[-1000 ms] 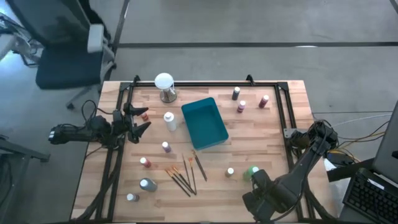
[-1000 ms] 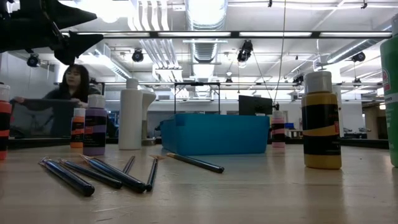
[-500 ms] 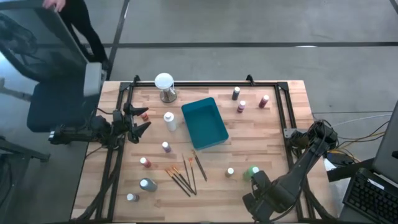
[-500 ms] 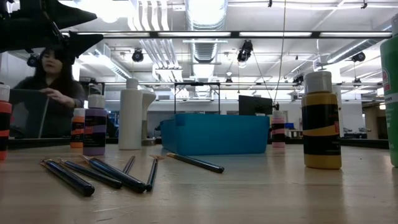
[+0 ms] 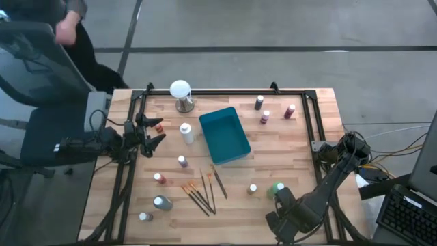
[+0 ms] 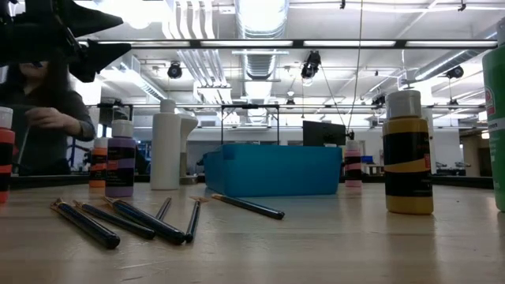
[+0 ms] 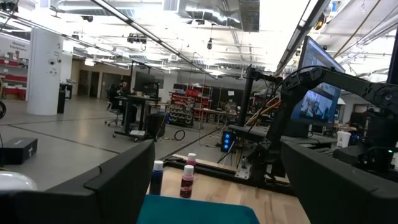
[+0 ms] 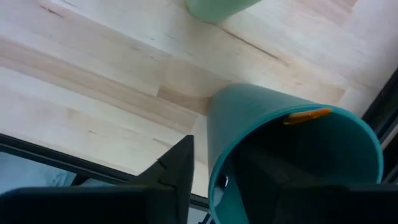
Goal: Pick & Place Paint Supplies
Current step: Move the green cup to the bottom center of the table
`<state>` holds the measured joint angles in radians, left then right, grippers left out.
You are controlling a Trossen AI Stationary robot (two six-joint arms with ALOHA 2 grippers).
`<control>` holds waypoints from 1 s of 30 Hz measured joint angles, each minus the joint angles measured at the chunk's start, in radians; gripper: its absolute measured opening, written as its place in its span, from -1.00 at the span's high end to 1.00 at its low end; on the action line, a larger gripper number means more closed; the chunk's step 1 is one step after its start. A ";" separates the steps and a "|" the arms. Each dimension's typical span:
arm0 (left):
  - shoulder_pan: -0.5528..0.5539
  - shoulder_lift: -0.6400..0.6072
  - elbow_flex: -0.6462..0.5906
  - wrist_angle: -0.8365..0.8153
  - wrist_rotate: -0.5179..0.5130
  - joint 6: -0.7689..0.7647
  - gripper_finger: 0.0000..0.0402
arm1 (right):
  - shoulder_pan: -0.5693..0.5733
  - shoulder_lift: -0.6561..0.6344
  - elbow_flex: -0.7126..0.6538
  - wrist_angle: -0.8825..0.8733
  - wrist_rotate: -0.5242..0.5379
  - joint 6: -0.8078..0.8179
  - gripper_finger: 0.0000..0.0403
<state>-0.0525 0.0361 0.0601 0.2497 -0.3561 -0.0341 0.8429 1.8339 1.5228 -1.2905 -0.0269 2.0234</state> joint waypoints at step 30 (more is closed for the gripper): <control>-0.001 0.000 0.000 -0.006 0.000 0.000 -0.77 | -0.135 0.033 0.015 0.337 0.146 -0.432 0.95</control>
<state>-0.0532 0.0360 0.0601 0.2439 -0.3557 -0.0341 0.7078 1.8670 1.5383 -0.9535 0.1187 1.5909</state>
